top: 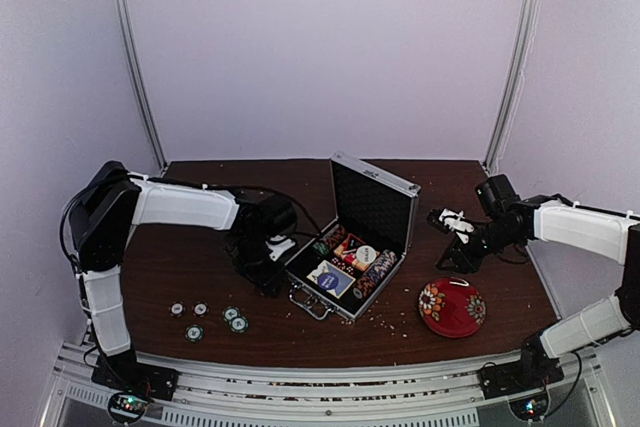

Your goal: Pack up texas hold em set

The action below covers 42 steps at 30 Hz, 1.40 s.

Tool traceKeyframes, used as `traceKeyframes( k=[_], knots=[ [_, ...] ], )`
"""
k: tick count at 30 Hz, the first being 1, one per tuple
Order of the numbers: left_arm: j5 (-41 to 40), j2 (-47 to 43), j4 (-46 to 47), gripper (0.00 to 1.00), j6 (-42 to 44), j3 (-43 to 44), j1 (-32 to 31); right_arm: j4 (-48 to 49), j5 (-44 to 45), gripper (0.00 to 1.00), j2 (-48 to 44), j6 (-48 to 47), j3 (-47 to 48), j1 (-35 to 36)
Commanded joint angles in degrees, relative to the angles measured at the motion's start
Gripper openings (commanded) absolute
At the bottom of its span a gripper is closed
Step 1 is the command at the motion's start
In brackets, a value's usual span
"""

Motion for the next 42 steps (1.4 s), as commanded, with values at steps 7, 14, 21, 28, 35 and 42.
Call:
traceKeyframes(
  k=[7, 14, 21, 28, 35, 42],
  knots=[
    [-2.05, 2.14, -0.10, 0.54, -0.52, -0.29, -1.53, -0.35, -0.39, 0.37, 0.13, -0.32, 1.21, 0.27],
    [-3.15, 1.40, -2.25, 0.39, -0.36, -0.76, -1.54, -0.30, -0.30, 0.37, -0.31, -0.31, 1.23, 0.27],
    [-4.11, -1.42, -3.78, 0.38, 1.03, 0.84, -1.53, -0.25, -0.13, 0.37, -0.26, -0.49, 1.16, 0.27],
    [-3.77, -4.34, -6.24, 0.37, 1.64, 2.97, -1.53, -0.08, 0.04, 0.37, -0.31, -0.25, 1.13, 0.25],
    [-2.15, -7.27, -7.59, 0.37, 0.54, 7.85, -1.89, -0.12, 0.05, 0.37, 0.03, -0.24, 1.21, 0.29],
    [1.87, -5.86, -2.89, 0.35, 0.83, 14.57, -7.59, -0.05, 0.30, 0.37, -0.22, -0.10, 1.17, 0.27]
  ],
)
